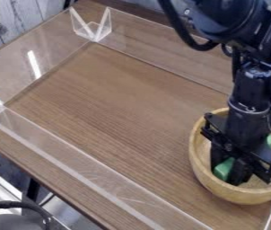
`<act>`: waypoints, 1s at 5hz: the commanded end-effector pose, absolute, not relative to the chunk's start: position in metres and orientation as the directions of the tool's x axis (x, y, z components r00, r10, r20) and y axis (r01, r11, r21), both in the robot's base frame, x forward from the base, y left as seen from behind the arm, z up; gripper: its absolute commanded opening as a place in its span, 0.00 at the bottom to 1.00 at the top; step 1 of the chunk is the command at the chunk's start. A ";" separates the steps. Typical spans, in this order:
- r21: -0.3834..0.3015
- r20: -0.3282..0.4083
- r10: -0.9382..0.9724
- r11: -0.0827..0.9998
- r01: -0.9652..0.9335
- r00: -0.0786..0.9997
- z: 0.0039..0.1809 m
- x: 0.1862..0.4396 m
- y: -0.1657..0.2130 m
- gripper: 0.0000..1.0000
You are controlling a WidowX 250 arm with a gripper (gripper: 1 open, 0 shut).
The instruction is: Put the green block in the brown bowl
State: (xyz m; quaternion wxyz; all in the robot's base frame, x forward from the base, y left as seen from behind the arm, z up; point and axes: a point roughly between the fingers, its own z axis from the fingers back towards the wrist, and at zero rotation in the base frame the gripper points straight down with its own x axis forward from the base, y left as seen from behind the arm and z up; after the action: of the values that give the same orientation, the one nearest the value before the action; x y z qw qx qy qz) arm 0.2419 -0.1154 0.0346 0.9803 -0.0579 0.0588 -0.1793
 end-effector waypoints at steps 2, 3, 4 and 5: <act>-0.141 -0.032 -0.340 0.932 0.332 0.940 0.052 0.257 -0.116 0.00; -0.143 -0.037 -0.336 0.934 0.328 0.941 0.051 0.258 -0.116 0.00; -0.145 -0.042 -0.333 0.935 0.324 0.942 0.050 0.258 -0.115 0.00; -0.146 -0.049 -0.332 0.936 0.322 0.942 0.048 0.259 -0.115 0.00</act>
State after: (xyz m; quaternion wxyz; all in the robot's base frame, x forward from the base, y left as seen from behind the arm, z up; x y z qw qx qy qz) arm 0.2455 -0.1126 0.0349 0.9814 -0.0620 0.0662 -0.1691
